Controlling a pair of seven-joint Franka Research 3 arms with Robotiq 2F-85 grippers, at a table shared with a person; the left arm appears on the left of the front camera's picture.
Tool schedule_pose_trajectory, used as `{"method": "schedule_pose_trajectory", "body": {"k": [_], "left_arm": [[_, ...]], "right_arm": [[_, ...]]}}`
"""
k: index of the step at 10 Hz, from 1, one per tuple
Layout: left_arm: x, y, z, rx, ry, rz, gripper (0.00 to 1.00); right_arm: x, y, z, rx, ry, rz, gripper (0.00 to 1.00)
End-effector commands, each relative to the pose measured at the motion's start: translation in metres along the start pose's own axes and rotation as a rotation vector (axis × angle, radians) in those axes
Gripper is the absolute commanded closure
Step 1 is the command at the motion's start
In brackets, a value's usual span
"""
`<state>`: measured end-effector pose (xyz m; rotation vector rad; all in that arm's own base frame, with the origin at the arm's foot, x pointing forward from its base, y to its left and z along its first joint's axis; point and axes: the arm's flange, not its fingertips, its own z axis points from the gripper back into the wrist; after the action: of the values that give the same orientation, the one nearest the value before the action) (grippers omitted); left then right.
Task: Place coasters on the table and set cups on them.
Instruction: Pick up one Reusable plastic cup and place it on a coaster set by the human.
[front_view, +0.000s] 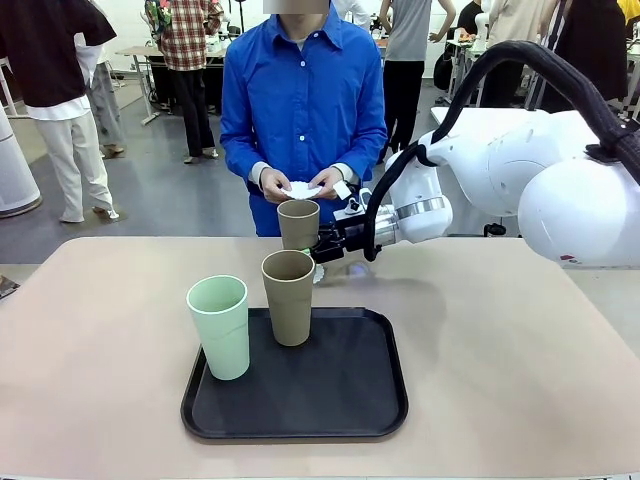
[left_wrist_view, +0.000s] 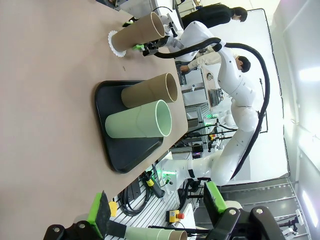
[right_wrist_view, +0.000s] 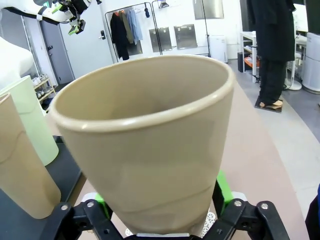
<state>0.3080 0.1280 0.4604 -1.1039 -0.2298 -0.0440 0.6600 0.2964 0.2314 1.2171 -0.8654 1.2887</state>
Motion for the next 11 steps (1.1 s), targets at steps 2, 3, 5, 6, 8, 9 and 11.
{"method": "schedule_pose_trajectory", "body": {"k": [2,3,5,6,8,9,11], "left_arm": [[0.0000,-0.0002,0.0012,-0.012,-0.008,-0.009,0.00],[0.0000,-0.0002,0.0012,-0.012,-0.008,-0.009,0.00],[0.0000,-0.0002,0.0012,-0.012,-0.008,-0.009,0.00],[0.0000,-0.0002,0.0012,-0.012,-0.008,-0.009,0.00],[0.0000,-0.0002,0.0012,-0.012,-0.008,-0.009,0.00],[0.0000,-0.0002,0.0012,-0.012,-0.008,-0.009,0.00],[0.0000,-0.0002,0.0012,-0.012,-0.008,-0.009,0.00]], "right_arm": [[0.0018,-0.0091,0.0015,0.009,-0.007,-0.020,0.00],[0.0016,-0.0091,0.0023,0.010,-0.005,-0.022,0.00],[0.0022,-0.0087,0.0027,0.015,-0.001,-0.020,0.00],[0.0021,-0.0092,0.0035,0.015,0.001,-0.019,0.00],[0.0014,-0.0102,0.0065,0.025,0.002,-0.022,0.00],[0.0011,-0.0101,0.0078,0.047,0.003,-0.026,0.00],[0.0015,-0.0101,0.0093,0.065,0.011,-0.026,0.00]]}}
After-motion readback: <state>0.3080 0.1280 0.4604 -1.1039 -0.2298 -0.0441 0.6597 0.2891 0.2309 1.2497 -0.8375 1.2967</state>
